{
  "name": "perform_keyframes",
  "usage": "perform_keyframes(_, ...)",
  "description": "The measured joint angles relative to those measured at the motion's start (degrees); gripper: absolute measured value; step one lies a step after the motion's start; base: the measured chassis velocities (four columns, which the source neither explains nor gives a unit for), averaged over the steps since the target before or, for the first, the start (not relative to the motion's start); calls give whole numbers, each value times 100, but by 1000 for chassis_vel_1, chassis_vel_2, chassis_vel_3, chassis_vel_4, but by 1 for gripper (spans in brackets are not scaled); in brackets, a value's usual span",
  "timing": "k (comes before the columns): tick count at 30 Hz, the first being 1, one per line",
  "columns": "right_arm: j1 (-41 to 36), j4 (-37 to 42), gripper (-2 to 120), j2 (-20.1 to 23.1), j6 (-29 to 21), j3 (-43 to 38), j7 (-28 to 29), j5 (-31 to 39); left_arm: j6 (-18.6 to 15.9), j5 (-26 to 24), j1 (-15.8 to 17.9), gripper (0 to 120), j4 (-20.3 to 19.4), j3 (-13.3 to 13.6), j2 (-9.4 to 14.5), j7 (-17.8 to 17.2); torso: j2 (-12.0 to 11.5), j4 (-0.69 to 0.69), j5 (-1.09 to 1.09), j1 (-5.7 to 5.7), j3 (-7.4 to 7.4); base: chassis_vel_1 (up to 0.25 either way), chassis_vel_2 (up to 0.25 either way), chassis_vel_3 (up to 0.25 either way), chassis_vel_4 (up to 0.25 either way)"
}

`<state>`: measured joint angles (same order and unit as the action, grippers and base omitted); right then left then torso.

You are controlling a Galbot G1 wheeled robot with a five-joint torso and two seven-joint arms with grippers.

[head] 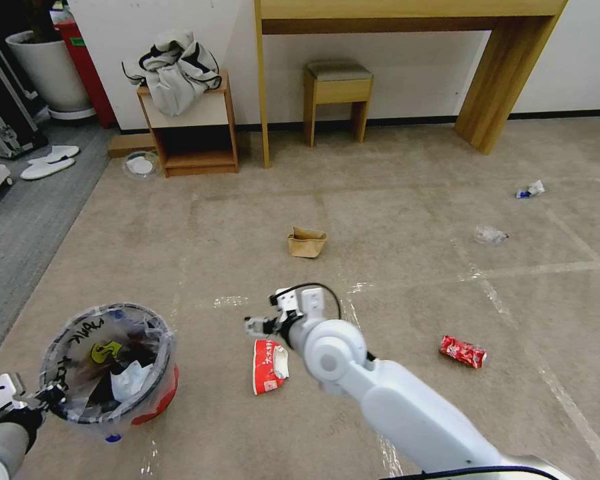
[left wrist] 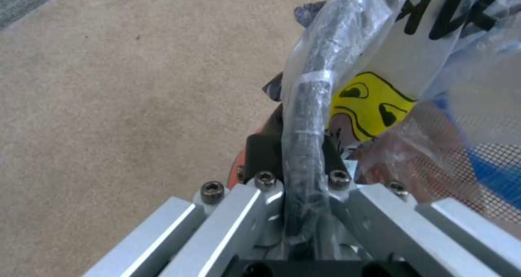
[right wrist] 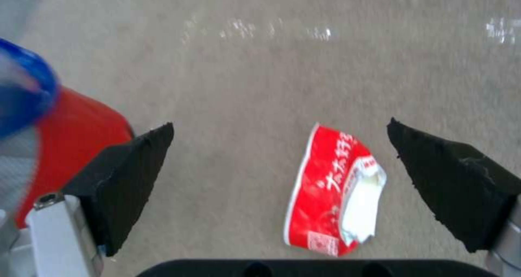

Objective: Pick up the trash bin and place the garbage on the floor into it.

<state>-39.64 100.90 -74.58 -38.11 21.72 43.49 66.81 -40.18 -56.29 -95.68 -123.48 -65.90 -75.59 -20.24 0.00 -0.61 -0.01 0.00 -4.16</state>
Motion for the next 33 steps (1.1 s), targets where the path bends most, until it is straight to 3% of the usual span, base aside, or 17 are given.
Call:
perform_keyframes(17, 50, -1341, 100, -149, 120, -32, -220, -332, 16, 23, -10, 0, 12, -4, -14, 2, 0, -1, 1, 0, 0, 0, 0, 0, 0)
perform_keyframes(33, 199, -2701, 100, -646, 392, 345, -713, -707, 22, 1, -69, 0, -54, -61, 9, 3, 0, -1, 1, 0, 0, 0, 0, 0, 0)
